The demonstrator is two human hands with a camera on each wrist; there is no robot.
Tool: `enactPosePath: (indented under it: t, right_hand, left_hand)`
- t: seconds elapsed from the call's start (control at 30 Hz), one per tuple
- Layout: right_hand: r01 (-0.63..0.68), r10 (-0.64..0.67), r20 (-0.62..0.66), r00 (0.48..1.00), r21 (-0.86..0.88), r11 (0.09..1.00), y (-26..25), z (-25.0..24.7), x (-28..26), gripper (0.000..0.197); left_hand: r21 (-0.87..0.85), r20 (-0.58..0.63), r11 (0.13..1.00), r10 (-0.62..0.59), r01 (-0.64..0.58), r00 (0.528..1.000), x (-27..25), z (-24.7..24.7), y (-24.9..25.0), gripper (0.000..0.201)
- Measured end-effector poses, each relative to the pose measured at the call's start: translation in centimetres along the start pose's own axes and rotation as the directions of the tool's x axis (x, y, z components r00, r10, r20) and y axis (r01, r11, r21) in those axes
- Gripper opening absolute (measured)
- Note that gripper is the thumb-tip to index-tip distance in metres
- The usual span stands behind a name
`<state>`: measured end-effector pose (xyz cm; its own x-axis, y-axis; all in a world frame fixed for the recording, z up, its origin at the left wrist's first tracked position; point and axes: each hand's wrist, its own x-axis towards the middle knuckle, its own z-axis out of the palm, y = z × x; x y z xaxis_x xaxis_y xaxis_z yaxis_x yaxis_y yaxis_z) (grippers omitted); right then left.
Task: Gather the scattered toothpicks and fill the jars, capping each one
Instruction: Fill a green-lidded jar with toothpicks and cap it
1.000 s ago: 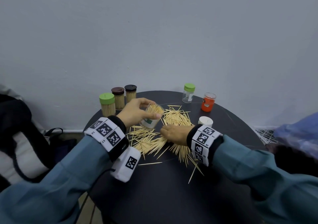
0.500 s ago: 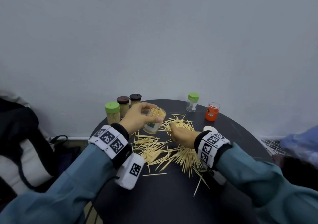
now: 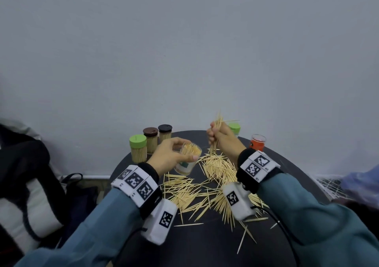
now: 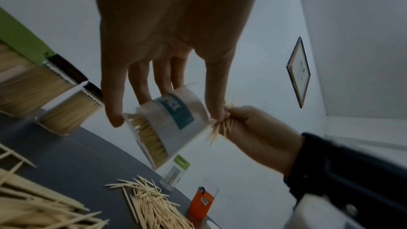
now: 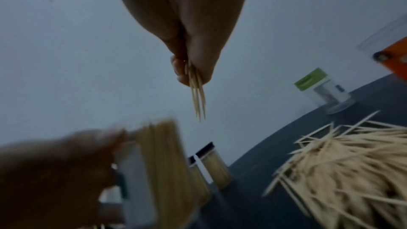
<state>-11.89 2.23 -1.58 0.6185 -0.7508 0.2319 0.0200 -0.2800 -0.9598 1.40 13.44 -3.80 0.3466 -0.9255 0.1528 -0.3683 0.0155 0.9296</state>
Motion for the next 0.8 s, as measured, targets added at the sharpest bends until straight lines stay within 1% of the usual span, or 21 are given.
enactPosePath:
  t: [0.13,0.2,0.33,0.4,0.47,0.53,0.6,0.7,0.8]
  right_hand:
    - [0.079,-0.069,-0.050,0.996,0.223,0.972,-1.7,1.3,0.5,0.025]
    - [0.090,-0.081,-0.045,0.996,0.256,0.962,-2.0,2.1,0.3,0.025]
    - [0.038,-0.050,0.062,0.997,0.190,0.981,-0.9,3.3,-1.1,0.011]
    - [0.021,-0.041,0.094,0.995,0.204,0.979,-0.3,3.5,-1.8,0.010]
    - [0.029,-0.047,0.075,0.996,0.216,0.976,0.1,3.5,-2.2,0.011]
    - [0.009,-0.023,0.053,0.998,0.242,0.970,0.3,3.4,-2.4,0.015]
    - [-0.003,-0.001,0.027,1.000,0.176,0.984,0.4,3.3,-2.4,0.022]
    - [-0.063,0.060,0.035,0.998,0.070,0.996,0.7,3.3,-2.5,0.028]
    - [-0.116,0.114,0.048,0.992,0.044,0.992,1.1,3.2,-2.8,0.032]
  left_hand:
    - [0.016,0.044,1.000,-0.016,0.015,0.999,-0.1,0.7,-0.1,0.054]
    - [0.000,0.048,1.000,-0.017,0.017,0.999,-0.3,0.9,-0.1,0.054]
    - [-0.034,0.048,0.999,-0.021,0.022,0.999,-0.5,1.0,0.3,0.050]
    - [-0.052,0.048,0.998,-0.027,0.029,0.998,-0.5,0.9,0.4,0.050]
    - [-0.073,0.051,0.997,-0.035,0.039,0.998,-0.5,0.8,0.4,0.052]
    - [-0.071,0.057,0.997,-0.031,0.035,0.998,-0.5,0.8,0.3,0.051]
    - [-0.062,0.062,0.997,-0.031,0.035,0.998,-0.5,0.8,0.2,0.055]
    - [-0.055,0.075,0.998,-0.034,0.038,0.997,-0.4,1.0,0.2,0.059]
    - [-0.051,0.072,0.998,-0.019,0.022,0.997,-0.4,1.1,0.3,0.053]
